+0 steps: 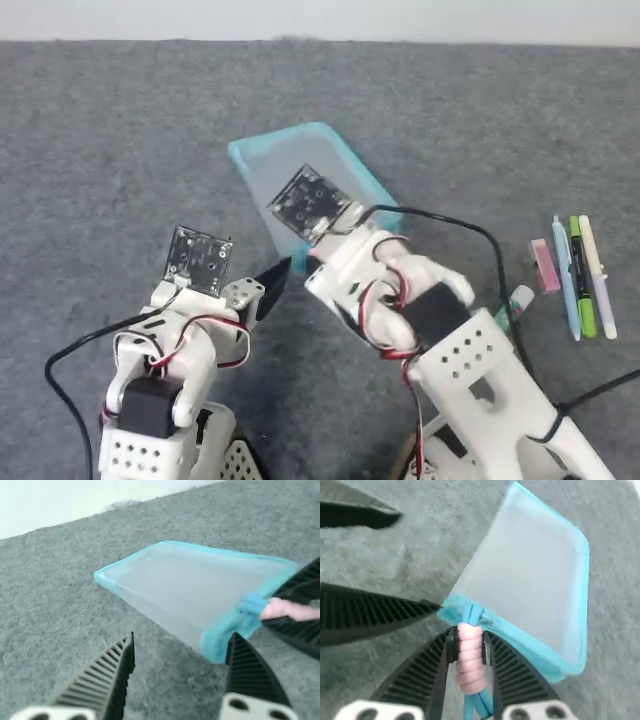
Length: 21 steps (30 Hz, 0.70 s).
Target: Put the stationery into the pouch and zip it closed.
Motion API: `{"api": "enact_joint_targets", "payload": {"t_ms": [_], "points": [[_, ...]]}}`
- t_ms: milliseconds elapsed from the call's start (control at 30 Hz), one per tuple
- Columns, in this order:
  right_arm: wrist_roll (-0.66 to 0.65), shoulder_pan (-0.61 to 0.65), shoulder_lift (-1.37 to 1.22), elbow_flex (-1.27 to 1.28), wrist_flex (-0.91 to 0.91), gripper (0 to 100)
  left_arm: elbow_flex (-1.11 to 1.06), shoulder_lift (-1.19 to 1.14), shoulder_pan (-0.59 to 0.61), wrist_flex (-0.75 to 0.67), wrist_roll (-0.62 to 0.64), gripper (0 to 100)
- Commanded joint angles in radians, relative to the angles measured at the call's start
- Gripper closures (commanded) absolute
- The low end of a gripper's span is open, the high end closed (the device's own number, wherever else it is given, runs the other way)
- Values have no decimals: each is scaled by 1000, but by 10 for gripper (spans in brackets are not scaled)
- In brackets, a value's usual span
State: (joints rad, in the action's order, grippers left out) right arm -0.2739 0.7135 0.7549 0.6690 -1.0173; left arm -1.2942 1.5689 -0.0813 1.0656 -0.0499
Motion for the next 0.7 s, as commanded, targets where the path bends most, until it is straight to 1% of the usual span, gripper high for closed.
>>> {"api": "enact_joint_targets", "payload": {"t_ms": [0,100,200,400,467,567,667], "points": [[37,12,54,21,59,991,8,20,17,-2,-8,717],[72,10,81,91,140,991,-4,18,46,-32,-3,717],[110,8,111,150,213,991,-5,18,48,-34,-3,717],[212,-108,119,181,294,992,-5,18,48,-35,0,717],[229,-113,101,183,295,992,-7,17,48,-35,8,717],[219,-116,70,178,289,992,-7,17,48,-37,18,717],[213,-116,47,127,216,992,-7,17,48,-37,17,717]]}}
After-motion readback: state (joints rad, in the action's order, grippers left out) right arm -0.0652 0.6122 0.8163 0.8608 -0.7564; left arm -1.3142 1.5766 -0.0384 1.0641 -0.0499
